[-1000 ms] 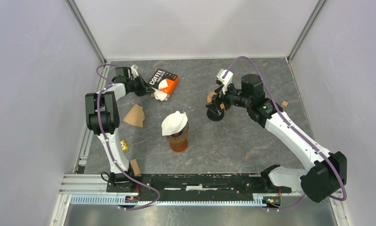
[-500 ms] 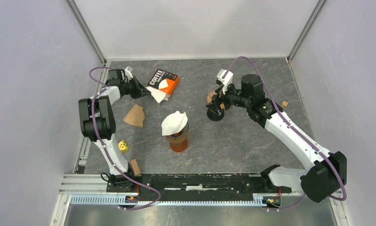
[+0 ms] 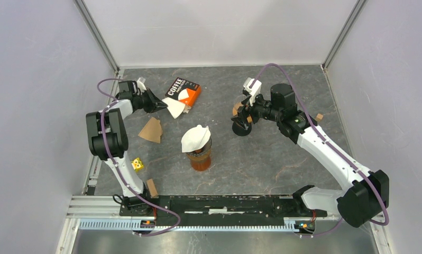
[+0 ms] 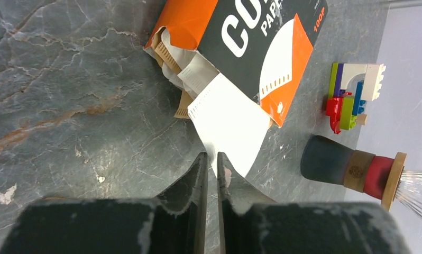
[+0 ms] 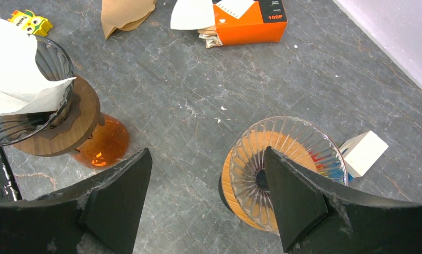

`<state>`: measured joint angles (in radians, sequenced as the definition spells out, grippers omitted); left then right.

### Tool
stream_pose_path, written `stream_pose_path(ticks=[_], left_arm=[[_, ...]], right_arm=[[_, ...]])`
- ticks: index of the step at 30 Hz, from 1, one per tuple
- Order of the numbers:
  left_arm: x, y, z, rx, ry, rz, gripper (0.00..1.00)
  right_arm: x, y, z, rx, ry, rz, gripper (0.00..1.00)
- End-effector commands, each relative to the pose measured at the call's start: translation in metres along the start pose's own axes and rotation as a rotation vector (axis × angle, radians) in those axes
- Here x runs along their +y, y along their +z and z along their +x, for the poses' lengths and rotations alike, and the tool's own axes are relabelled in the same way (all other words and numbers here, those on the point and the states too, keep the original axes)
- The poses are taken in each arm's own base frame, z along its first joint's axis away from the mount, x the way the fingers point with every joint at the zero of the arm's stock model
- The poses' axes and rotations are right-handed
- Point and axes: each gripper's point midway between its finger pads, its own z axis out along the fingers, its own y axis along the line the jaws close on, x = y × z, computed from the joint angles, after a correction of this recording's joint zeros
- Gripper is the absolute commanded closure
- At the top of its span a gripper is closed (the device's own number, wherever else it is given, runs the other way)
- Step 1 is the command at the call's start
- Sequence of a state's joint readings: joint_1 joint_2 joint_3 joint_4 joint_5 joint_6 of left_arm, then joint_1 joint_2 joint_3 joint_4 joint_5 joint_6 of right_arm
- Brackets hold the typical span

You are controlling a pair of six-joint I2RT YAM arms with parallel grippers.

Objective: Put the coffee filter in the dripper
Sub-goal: Pick up the coffee filter from the coffee filter holder.

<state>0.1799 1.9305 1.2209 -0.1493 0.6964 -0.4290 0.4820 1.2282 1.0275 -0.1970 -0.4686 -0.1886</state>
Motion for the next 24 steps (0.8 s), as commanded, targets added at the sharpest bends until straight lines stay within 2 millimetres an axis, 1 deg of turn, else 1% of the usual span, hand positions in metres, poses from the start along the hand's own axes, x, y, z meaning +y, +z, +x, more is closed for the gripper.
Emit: stream_pose_path(ticks=[1, 5, 9, 12, 19, 22, 24], left_arm=[[-0.003, 0.008, -0.01, -0.018, 0.027, 0.051, 0.78], [0.003, 0.014, -0.005, -0.007, 0.013, 0.053, 0.66], [0.008, 0.017, -0.002, -0.006, 0.01, 0.047, 0.59], [0.008, 0.02, -0.002, -0.003, 0.005, 0.054, 0.54], [-0.003, 0.027, 0.0, 0.006, -0.002, 0.093, 0.54], [-0.006, 0.03, 0.002, 0.019, -0.02, 0.105, 0.59], [-0.007, 0.03, 0.002, 0.022, -0.028, 0.107, 0.65]], right_arm=[[-0.005, 0.001, -0.008, -0.023, -0.023, 0.014, 0.16], [-0.005, 0.001, -0.006, -0.021, -0.024, 0.016, 0.15], [-0.005, 0.002, -0.005, -0.019, -0.024, 0.016, 0.15], [-0.005, 0.002, -0.005, -0.017, -0.023, 0.016, 0.15], [-0.006, 0.002, -0.003, -0.014, -0.024, 0.022, 0.15], [-0.007, 0.002, -0.003, -0.013, -0.024, 0.025, 0.15], [-0.007, 0.001, -0.002, -0.011, -0.026, 0.03, 0.15]])
